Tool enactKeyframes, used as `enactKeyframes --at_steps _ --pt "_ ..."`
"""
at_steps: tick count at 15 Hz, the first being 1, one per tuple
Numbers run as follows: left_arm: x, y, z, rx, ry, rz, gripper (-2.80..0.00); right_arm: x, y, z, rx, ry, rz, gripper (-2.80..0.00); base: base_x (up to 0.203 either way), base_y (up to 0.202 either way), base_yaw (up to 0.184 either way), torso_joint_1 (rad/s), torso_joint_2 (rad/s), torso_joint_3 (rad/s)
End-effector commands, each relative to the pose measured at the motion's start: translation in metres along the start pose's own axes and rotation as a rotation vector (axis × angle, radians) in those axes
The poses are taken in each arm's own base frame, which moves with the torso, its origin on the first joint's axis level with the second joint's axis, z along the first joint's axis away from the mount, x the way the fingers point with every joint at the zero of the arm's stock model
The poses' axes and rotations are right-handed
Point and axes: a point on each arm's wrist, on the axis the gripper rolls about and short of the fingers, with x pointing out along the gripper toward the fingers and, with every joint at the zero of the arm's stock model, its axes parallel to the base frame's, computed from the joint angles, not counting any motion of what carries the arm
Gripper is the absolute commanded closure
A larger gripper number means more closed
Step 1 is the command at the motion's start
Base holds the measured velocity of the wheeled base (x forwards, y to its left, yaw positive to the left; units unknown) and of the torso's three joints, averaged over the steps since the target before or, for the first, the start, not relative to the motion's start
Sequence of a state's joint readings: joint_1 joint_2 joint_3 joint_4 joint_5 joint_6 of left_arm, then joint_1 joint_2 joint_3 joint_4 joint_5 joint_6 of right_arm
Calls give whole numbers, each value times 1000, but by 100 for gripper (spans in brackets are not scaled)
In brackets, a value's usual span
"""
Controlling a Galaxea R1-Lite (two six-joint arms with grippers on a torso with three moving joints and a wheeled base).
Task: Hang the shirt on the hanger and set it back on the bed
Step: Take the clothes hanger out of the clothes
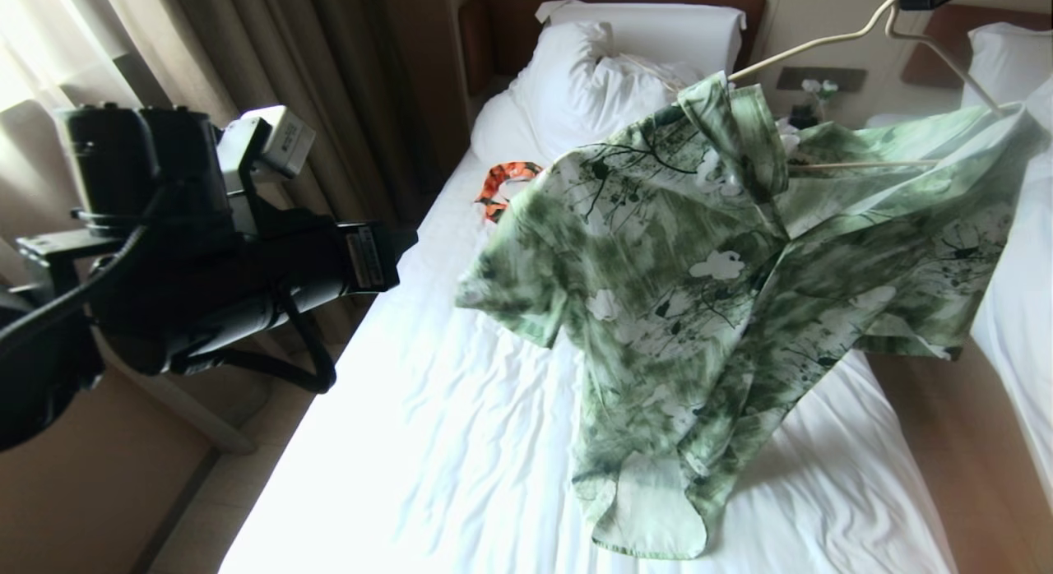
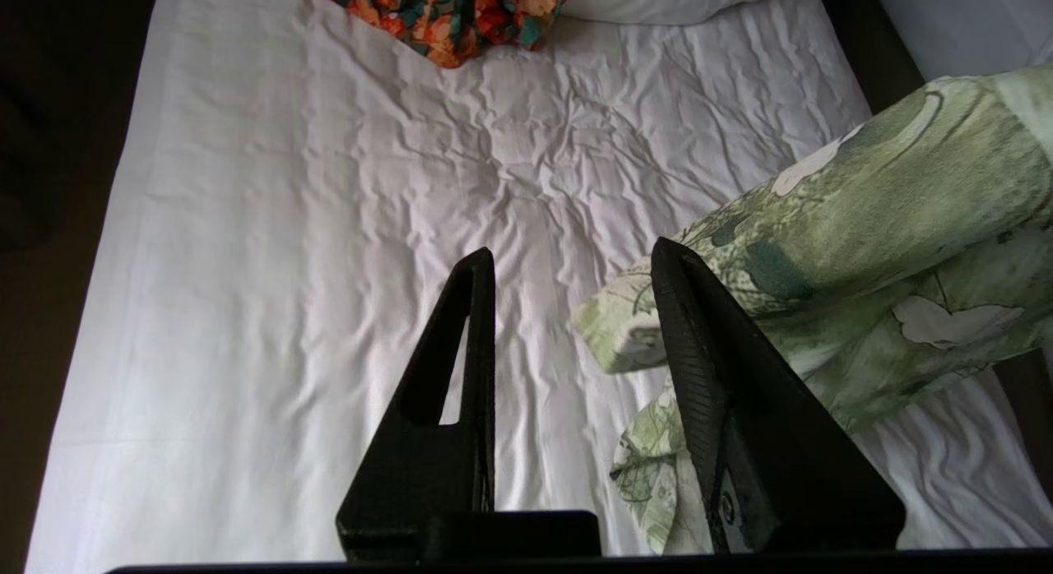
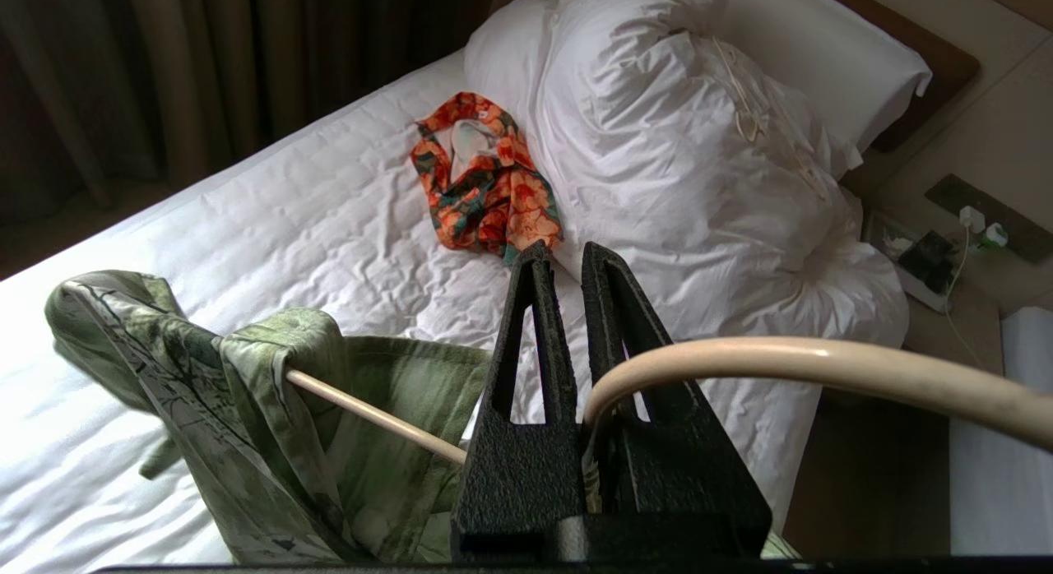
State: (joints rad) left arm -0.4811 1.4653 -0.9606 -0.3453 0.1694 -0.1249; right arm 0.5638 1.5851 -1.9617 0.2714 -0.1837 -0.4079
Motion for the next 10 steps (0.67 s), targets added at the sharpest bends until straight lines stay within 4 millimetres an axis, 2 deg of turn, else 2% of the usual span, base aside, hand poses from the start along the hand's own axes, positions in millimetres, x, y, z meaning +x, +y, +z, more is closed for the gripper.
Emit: enactKeyframes --at_steps 1,5,6,7,10 --pt "-23 3 3 -6 -31 -14 -280 0 0 0 -2 -2 0 0 0 0 0 0 0 0" --pt "-68 20 -10 -16 -21 22 -280 2 -1 3 -7 -37 -22 0 0 0 0 0 0 0" --pt "-80 25 -18 -20 -17 41 -15 2 -2 6 -16 -56 -40 0 0 0 0 0 0 0" --pt "-90 30 -24 -25 -16 59 0 2 -3 8 -19 -79 -51 0 0 0 0 0 0 0" --pt "-110 43 -44 -66 -3 123 0 6 -5 14 -10 -153 -88 0 0 0 0 0 0 0"
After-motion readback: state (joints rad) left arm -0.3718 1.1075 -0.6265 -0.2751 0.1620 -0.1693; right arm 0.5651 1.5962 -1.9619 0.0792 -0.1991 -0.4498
